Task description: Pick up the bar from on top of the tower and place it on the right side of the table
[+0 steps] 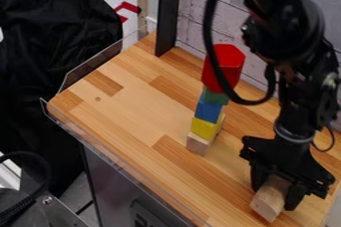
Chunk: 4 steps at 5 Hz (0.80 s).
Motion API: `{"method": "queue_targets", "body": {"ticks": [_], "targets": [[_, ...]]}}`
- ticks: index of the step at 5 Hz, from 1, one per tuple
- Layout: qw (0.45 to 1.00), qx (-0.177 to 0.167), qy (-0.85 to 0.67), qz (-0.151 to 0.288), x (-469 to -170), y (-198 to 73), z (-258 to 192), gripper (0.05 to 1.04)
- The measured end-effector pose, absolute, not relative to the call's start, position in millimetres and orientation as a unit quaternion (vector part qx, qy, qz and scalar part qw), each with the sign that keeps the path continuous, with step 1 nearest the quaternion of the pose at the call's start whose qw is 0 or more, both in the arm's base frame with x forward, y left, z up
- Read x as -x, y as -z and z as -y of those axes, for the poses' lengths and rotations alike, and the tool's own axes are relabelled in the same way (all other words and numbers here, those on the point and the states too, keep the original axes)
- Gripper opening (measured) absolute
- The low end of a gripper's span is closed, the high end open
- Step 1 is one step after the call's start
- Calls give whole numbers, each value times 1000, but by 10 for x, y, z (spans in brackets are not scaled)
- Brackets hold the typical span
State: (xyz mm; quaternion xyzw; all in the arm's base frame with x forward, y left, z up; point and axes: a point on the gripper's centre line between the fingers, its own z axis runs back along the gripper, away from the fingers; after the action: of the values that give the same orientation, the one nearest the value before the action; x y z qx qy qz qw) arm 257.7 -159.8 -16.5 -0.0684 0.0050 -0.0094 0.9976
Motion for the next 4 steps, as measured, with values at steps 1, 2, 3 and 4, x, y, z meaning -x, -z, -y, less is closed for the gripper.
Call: {"method": "queue_targets", "body": {"ticks": [1,2,3,4], "targets": [[998,59,12,-12,-2619,224,1649,607],[998,55,6,-15,-2644,239,1660,607],[998,50,-5,-22,-2623,240,1647,668],[998,51,-17,-18,-2589,73,1621,950]]}}
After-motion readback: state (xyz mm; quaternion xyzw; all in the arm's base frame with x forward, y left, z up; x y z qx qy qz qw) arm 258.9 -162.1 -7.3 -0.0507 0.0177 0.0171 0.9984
